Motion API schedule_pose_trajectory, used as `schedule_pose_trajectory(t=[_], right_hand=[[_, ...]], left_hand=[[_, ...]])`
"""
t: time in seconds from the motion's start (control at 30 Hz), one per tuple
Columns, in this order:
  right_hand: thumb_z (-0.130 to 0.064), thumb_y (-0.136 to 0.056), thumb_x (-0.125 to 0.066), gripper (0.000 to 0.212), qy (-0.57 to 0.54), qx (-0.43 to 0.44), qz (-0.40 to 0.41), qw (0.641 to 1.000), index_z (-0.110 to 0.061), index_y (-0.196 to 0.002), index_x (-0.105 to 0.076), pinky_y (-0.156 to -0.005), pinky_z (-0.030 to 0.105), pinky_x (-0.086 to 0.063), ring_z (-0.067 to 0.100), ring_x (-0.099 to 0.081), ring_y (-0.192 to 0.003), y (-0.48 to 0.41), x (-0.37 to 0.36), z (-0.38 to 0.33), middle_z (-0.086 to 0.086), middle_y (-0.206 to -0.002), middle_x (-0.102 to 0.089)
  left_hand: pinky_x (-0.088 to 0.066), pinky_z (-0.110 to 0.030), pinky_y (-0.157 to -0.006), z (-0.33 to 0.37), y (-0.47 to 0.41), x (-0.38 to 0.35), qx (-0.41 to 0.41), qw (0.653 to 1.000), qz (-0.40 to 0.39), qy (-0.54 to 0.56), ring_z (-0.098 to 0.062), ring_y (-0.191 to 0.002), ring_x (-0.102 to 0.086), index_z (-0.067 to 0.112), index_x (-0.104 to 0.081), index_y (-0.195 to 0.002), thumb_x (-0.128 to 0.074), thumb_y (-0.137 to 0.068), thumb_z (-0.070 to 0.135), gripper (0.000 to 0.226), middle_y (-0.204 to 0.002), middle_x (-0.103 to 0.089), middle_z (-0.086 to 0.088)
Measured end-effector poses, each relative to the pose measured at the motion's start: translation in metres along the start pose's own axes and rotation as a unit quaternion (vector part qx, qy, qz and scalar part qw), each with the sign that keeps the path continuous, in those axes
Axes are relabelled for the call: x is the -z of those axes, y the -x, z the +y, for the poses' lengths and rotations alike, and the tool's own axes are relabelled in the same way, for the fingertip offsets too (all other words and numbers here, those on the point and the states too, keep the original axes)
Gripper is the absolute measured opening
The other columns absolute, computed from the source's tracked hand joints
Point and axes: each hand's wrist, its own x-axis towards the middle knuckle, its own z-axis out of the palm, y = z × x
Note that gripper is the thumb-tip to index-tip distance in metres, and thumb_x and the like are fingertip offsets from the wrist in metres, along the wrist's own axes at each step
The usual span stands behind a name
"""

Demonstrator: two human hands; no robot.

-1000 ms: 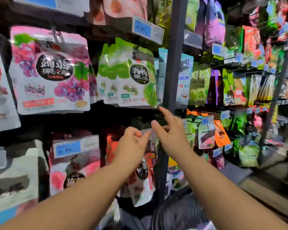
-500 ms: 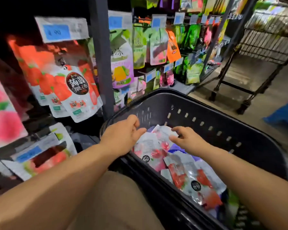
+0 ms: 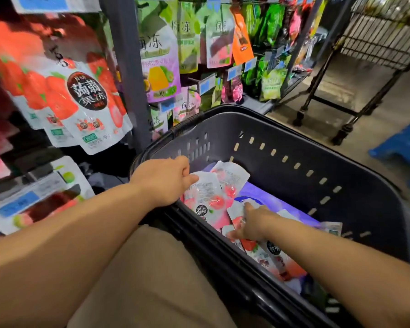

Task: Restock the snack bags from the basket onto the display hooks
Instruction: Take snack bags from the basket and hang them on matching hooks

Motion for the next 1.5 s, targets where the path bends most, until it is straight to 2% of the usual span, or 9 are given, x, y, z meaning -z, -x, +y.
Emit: schedule_pose_trajectory(t=[0.23, 0.4, 0.57, 0.7, 0.9, 1.07, 1.2, 1.37, 1.5], right_hand=[[-0.057, -0.071, -0.077, 0.090, -0.059, 0.140, 0.077, 0.985, -0.038, -0.147, -0.033, -0.094, 0.034, -0.048, 0.023, -0.056, -0.118, -0.008, -0.004, 0.004, -0.004, -0.131, -0.058], [-0.025, -0.066, -0.089, 0.079, -0.089, 0.205, -0.014, 0.975, -0.047, -0.130, -0.049, -0.098, 0.033, -0.047, 0.012, -0.054, -0.114, -0.014, 0.007, 0.016, -0.020, -0.123, -0.052], [-0.034, -0.074, -0.086, 0.068, -0.162, 0.212, -0.034, 0.963, -0.040, -0.131, -0.049, -0.097, 0.032, -0.046, 0.013, -0.051, -0.109, -0.011, 0.024, 0.020, -0.014, -0.115, -0.050], [-0.053, -0.072, -0.082, 0.107, -0.159, 0.148, -0.012, 0.976, -0.032, -0.155, -0.017, -0.105, 0.031, -0.039, 0.021, -0.047, -0.129, -0.012, 0.020, 0.019, -0.002, -0.140, -0.045], [-0.060, -0.052, -0.090, 0.125, -0.016, 0.094, -0.012, 0.995, -0.027, -0.150, -0.021, -0.106, 0.045, -0.043, 0.028, -0.045, -0.133, -0.015, 0.007, 0.015, 0.002, -0.145, -0.036], [-0.052, -0.066, -0.083, 0.078, 0.011, 0.088, 0.047, 0.995, -0.023, -0.129, -0.046, -0.088, 0.038, -0.053, 0.024, -0.059, -0.103, -0.011, 0.015, 0.014, 0.001, -0.123, -0.043], [-0.045, -0.076, -0.076, 0.057, -0.034, 0.116, 0.106, 0.987, -0.023, -0.123, -0.054, -0.080, 0.032, -0.051, 0.020, -0.060, -0.097, -0.003, 0.032, 0.020, -0.001, -0.110, -0.063], [-0.030, -0.086, -0.061, 0.014, -0.025, 0.130, 0.193, 0.972, -0.019, -0.094, -0.061, -0.073, 0.037, -0.050, 0.025, -0.060, -0.087, -0.001, 0.050, 0.029, 0.000, -0.092, -0.062], [-0.031, -0.093, -0.058, 0.013, -0.065, 0.120, 0.236, 0.962, -0.025, -0.081, -0.059, -0.073, 0.038, -0.052, 0.024, -0.061, -0.086, 0.002, 0.065, 0.039, -0.003, -0.086, -0.063]], left_hand=[[-0.028, -0.034, -0.059, -0.001, 0.001, -0.001, -0.005, 1.000, 0.007, 0.001, -0.018, -0.071, -0.048, 0.025, -0.044, -0.091, -0.037, -0.099, 0.058, 0.035, -0.078, -0.056, 0.005], [-0.026, -0.031, -0.054, -0.002, 0.002, -0.001, -0.005, 1.000, 0.003, 0.008, -0.012, -0.066, -0.046, 0.027, -0.042, -0.086, -0.036, -0.099, 0.058, 0.034, -0.075, -0.056, 0.005], [-0.028, -0.031, -0.055, -0.001, 0.002, 0.000, -0.002, 1.000, 0.000, 0.008, -0.011, -0.066, -0.047, 0.028, -0.041, -0.084, -0.035, -0.099, 0.058, 0.034, -0.074, -0.057, 0.005], [-0.029, -0.031, -0.056, 0.000, 0.003, 0.001, 0.002, 1.000, -0.002, 0.005, -0.011, -0.067, -0.049, 0.028, -0.040, -0.084, -0.035, -0.099, 0.058, 0.034, -0.074, -0.057, 0.006], [-0.026, -0.030, -0.053, 0.000, 0.005, 0.001, -0.003, 1.000, 0.002, 0.007, -0.008, -0.065, -0.046, 0.027, -0.042, -0.087, -0.035, -0.100, 0.057, 0.033, -0.072, -0.057, 0.006], [-0.025, -0.029, -0.052, 0.001, 0.005, 0.001, -0.005, 1.000, 0.007, 0.005, -0.007, -0.062, -0.042, 0.026, -0.043, -0.089, -0.035, -0.100, 0.057, 0.033, -0.071, -0.054, 0.006], [-0.024, -0.029, -0.053, 0.000, 0.005, 0.001, -0.003, 1.000, 0.009, 0.007, -0.010, -0.064, -0.043, 0.026, -0.043, -0.090, -0.036, -0.099, 0.057, 0.033, -0.071, -0.053, 0.007], [-0.025, -0.031, -0.054, -0.001, 0.004, 0.000, -0.002, 1.000, 0.017, 0.013, -0.007, -0.063, -0.042, 0.027, -0.042, -0.086, -0.037, -0.099, 0.058, 0.034, -0.069, -0.053, 0.007], [-0.027, -0.032, -0.056, -0.002, 0.004, 0.000, -0.002, 1.000, 0.017, 0.015, -0.010, -0.065, -0.044, 0.027, -0.042, -0.086, -0.038, -0.099, 0.058, 0.034, -0.070, -0.054, 0.007]])
